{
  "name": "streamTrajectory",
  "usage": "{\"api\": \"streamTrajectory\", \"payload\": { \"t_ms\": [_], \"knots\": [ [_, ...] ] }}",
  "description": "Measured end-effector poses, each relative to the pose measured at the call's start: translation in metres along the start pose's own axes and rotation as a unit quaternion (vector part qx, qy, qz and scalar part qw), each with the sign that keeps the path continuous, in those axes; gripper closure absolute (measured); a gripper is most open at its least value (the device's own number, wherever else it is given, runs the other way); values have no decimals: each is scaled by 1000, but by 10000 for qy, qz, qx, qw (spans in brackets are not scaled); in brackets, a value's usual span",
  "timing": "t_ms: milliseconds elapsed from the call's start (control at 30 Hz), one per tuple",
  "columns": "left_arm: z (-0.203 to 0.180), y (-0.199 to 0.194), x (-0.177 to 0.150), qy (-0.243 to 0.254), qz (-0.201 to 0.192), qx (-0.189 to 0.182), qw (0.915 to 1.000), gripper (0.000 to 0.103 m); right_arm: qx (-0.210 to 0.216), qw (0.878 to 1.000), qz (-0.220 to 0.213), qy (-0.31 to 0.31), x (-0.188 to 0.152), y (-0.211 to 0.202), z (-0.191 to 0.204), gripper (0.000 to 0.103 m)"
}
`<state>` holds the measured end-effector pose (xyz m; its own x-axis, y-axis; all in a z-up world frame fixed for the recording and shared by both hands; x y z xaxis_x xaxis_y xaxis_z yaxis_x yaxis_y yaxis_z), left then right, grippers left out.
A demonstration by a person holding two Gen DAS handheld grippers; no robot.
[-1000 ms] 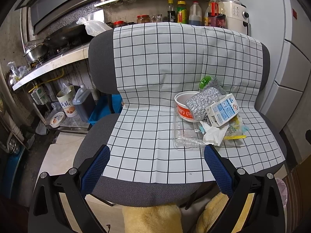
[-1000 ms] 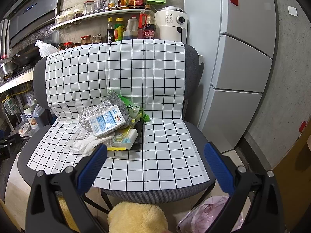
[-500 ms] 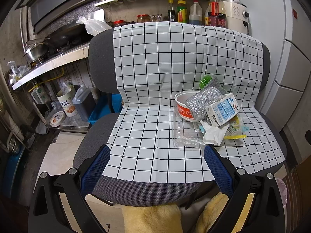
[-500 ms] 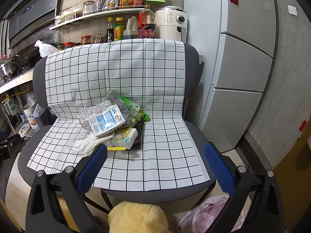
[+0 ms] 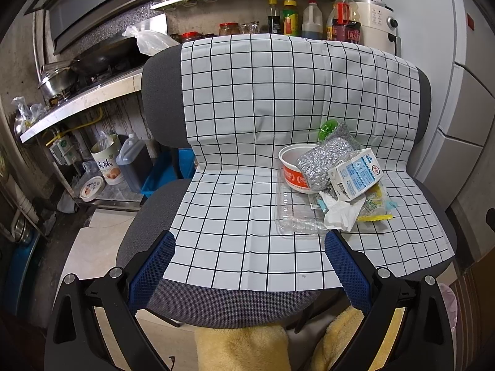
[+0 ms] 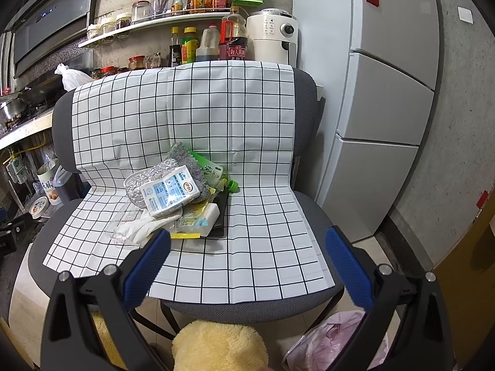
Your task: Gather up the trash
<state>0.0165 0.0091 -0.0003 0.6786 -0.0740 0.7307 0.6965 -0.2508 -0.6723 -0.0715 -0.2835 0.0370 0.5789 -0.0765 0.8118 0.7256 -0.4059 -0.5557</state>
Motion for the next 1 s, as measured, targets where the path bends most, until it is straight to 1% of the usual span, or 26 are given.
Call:
{"api": "streamTrajectory", "payload": {
  "t_ms": [733,1000],
  "knots": [
    [1,4,-7,-32,36,-11,10000,7,1,10000,65,38,-5,7,2,6],
    [6,14,-10,-113,137,31,9998,7,73,9997,243,-14,-11,19,9,6]
  ]
}}
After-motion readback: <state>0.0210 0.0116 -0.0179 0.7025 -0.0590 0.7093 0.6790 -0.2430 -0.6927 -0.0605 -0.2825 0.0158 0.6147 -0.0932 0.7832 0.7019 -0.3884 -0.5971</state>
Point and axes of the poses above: each gripper's, at about its wrist camera, not at the fingertips, and y roughly the way its jaws point, z to its left, x to its top, the point moved 2 cm from there along y, roughly the way its jaws point, and after that the axes turned 15 degrees about -x, right-handed, at the moved point
